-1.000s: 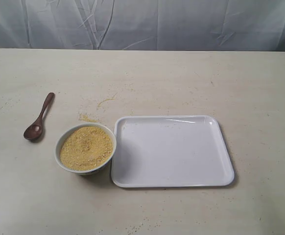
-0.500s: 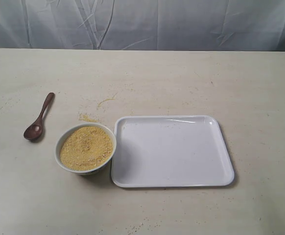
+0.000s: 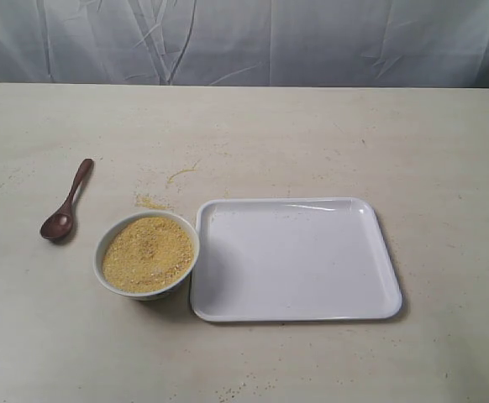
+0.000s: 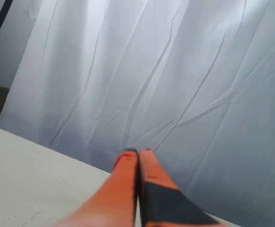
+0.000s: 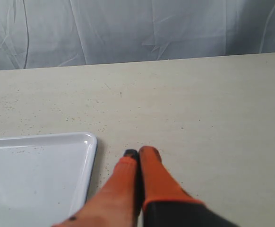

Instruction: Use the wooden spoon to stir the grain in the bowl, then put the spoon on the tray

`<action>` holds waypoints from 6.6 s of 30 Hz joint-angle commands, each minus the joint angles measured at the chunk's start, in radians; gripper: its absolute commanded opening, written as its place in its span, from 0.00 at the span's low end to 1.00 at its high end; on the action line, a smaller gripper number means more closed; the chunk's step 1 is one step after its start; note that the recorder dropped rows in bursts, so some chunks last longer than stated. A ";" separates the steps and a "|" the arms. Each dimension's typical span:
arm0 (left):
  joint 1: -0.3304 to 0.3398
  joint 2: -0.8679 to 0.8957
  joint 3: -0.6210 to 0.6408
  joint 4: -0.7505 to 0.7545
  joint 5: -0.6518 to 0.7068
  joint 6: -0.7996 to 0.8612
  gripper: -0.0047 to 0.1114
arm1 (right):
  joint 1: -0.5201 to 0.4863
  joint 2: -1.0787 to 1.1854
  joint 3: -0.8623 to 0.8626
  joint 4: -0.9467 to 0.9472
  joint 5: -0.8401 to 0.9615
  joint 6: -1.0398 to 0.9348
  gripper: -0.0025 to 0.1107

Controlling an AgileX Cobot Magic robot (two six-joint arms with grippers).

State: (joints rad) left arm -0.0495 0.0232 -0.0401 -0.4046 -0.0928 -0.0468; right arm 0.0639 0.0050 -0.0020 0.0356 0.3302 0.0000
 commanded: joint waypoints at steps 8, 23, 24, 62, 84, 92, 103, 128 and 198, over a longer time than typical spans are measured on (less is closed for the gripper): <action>-0.006 0.672 -0.443 0.337 0.586 0.006 0.04 | -0.004 -0.005 0.002 0.000 -0.007 0.000 0.03; -0.006 1.197 -0.742 0.145 0.651 -0.004 0.04 | -0.004 -0.005 0.002 0.000 -0.007 0.000 0.03; -0.006 1.232 -0.784 0.149 0.678 -0.004 0.04 | -0.004 -0.005 0.002 0.000 -0.005 0.000 0.03; -0.053 2.000 -1.167 0.286 0.571 0.139 0.45 | -0.004 -0.005 0.002 0.000 -0.008 0.000 0.03; -0.053 2.036 -1.167 0.283 0.579 0.138 0.32 | -0.004 -0.005 0.002 0.000 -0.007 0.000 0.03; -0.053 1.941 -1.167 0.291 0.663 0.136 0.04 | -0.004 -0.005 0.002 0.000 -0.007 0.000 0.03; -0.105 1.679 -1.062 -0.141 0.672 0.223 0.04 | -0.004 -0.005 0.002 0.000 -0.005 0.000 0.03; -0.432 1.612 -0.676 -0.372 0.093 0.200 0.39 | -0.004 -0.005 0.002 0.000 -0.005 0.000 0.03; -0.432 1.995 -1.366 0.672 1.154 0.108 0.04 | -0.004 -0.005 0.002 -0.004 -0.008 0.000 0.03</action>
State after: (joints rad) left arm -0.4788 2.0193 -1.3999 0.2588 1.0128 0.0963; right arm 0.0639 0.0050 -0.0020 0.0356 0.3319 0.0000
